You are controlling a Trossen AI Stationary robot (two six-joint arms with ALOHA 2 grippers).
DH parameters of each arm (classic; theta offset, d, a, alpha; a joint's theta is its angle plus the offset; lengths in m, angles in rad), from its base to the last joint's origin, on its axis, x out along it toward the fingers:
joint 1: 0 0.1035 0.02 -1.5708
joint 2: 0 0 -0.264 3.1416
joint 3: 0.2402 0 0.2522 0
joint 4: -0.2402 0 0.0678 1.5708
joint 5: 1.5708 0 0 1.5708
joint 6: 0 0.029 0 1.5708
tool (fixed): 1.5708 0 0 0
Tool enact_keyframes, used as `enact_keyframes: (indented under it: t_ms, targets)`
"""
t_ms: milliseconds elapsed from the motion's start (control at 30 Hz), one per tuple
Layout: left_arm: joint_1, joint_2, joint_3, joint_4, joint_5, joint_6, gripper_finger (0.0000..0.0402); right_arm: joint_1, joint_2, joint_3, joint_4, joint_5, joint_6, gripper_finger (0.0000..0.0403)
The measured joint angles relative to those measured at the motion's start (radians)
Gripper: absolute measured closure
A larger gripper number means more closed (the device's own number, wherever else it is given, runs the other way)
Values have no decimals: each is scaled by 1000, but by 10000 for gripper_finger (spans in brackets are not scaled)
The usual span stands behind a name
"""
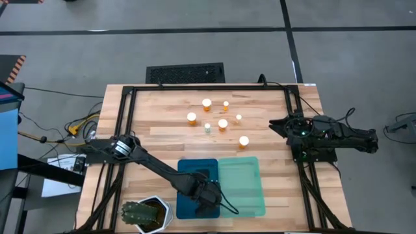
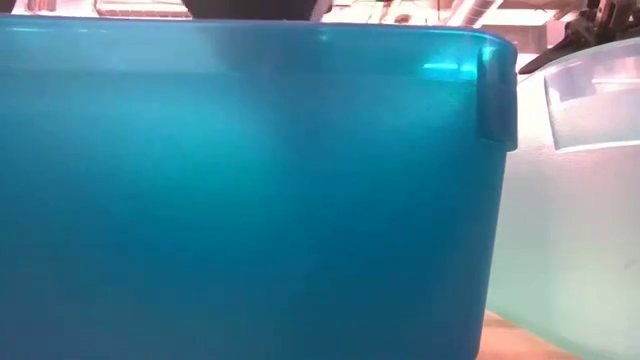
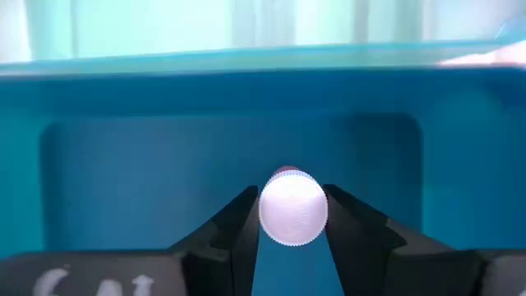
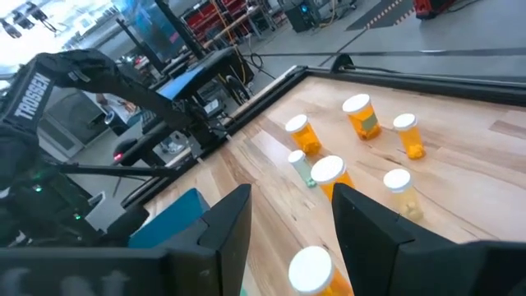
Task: Pick and place medicine bottles into bin by pill shape (circle, oval)
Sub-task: Put the small pink pill bottle into the blue bin, then put the bottom large orange pill bottle into the green bin
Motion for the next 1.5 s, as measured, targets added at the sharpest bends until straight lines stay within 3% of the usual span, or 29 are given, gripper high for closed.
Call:
enact_keyframes:
  t_ms: [700,1133,1500]
  targets:
    - [26,10,0,18,-17,39,282,0,0,0,-9,0,-2,224]
    - [26,13,48,-9,-31,27,173,0,0,0,-9,0,-2,224]
    - [40,13,240,-176,-102,81,159,0,0,0,-6,0,5,220]
